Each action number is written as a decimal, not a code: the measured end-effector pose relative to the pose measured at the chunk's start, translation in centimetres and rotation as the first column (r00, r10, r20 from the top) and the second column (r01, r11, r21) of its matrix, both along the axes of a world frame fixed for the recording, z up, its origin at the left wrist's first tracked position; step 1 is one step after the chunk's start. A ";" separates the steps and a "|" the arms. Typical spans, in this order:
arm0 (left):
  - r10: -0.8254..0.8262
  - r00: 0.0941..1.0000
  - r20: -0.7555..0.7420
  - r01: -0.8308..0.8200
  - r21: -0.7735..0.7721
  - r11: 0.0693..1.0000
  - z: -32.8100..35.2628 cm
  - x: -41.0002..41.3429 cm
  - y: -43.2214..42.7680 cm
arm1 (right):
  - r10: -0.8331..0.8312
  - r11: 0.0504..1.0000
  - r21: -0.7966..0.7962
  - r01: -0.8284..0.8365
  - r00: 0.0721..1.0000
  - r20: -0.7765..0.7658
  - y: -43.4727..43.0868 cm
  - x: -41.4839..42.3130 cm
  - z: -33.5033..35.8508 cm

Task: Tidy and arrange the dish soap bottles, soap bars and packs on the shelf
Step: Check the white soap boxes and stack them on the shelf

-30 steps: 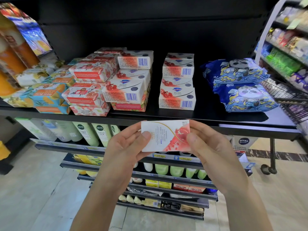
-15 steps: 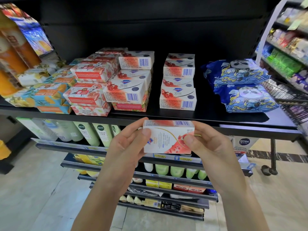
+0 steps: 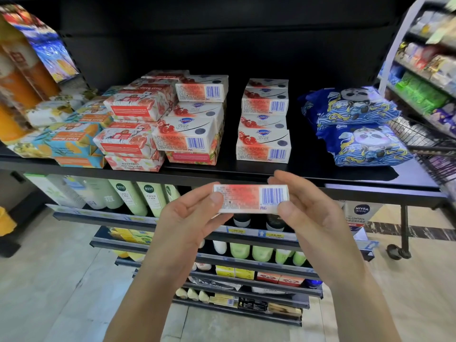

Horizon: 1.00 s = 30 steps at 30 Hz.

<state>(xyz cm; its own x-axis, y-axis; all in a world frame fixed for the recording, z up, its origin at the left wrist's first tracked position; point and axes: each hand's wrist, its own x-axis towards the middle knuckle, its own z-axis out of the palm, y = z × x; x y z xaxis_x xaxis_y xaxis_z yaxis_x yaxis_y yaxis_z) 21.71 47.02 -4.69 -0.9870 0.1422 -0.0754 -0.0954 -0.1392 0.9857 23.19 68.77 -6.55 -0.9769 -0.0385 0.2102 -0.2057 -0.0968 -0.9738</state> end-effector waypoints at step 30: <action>0.100 0.994 -0.038 -0.094 0.137 0.986 -0.1 -0.6 0.4 | 0.005 1.000 -0.009 -0.006 0.993 -0.117 -0.2 -0.6 0.3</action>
